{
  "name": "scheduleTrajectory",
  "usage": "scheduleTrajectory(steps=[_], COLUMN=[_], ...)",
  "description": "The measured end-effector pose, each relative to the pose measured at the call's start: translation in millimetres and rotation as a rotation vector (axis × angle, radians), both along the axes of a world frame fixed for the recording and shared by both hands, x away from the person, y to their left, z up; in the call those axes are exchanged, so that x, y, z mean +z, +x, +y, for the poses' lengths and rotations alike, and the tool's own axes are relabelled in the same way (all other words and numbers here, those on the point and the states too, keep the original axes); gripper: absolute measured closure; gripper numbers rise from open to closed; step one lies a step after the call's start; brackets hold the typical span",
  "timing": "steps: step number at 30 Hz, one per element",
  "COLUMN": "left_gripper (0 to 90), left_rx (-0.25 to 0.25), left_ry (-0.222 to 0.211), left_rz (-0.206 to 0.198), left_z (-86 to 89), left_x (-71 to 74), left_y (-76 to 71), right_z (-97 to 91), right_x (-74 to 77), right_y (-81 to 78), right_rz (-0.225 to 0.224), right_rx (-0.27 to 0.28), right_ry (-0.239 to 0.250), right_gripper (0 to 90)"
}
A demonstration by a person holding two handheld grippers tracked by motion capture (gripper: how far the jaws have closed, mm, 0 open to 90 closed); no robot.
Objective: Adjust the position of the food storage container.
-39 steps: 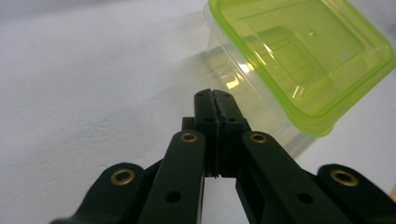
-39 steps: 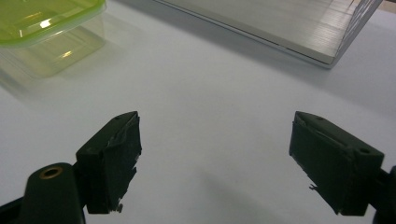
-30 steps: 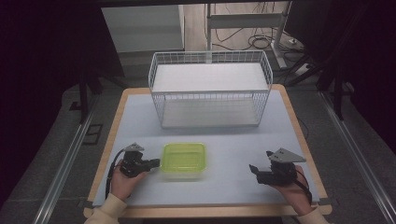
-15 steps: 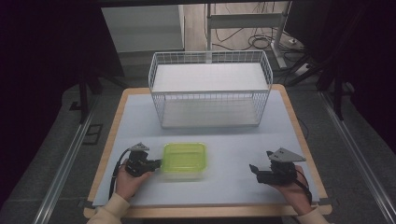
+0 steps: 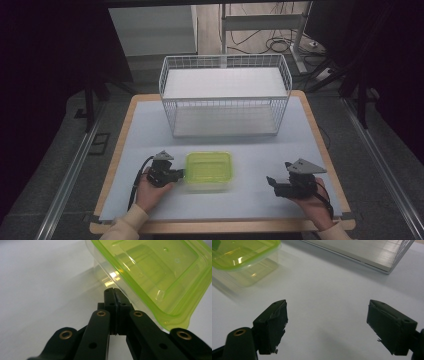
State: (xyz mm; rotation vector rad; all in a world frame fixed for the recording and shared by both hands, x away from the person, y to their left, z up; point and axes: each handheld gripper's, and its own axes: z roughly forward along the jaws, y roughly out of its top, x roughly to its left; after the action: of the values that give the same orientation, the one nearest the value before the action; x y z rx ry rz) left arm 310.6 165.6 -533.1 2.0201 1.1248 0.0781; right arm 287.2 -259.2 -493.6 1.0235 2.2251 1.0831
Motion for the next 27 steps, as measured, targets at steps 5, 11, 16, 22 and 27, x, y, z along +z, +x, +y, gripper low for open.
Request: scheduleTrajectory(steps=[5, 11, 16, 22, 27], left_gripper=[89.5, 89.5, 88.9, 88.6, 88.8], left_rx=[-0.025, -0.033, -0.028, -0.005, 0.013], left_ry=[-0.006, -0.017, -0.024, -0.055, -0.066], left_rz=[0.004, 0.002, 0.003, -0.013, -0.033], left_z=[-18.0, -29.3, -26.0, -13.1, 0.3], left_x=[-0.7, -0.5, 0.0, 8.2, 16.4], left_y=[7.0, 10.5, 10.9, 1.4, -11.3], right_z=[0.5, 0.2, 1.5, 0.8, 0.1], right_x=[0.9, -0.4, 0.1, 2.5, 1.0], right_y=[-1.0, -0.4, -1.9, -4.4, -3.2], right_rz=[-0.007, -0.005, -0.017, -0.027, -0.023], right_rx=[0.0, 0.002, 0.004, 0.011, 0.016], right_ry=[0.001, 0.0, -0.002, 0.01, 0.009], right_gripper=[17.3, 17.3, 17.7, 17.6, 17.6])
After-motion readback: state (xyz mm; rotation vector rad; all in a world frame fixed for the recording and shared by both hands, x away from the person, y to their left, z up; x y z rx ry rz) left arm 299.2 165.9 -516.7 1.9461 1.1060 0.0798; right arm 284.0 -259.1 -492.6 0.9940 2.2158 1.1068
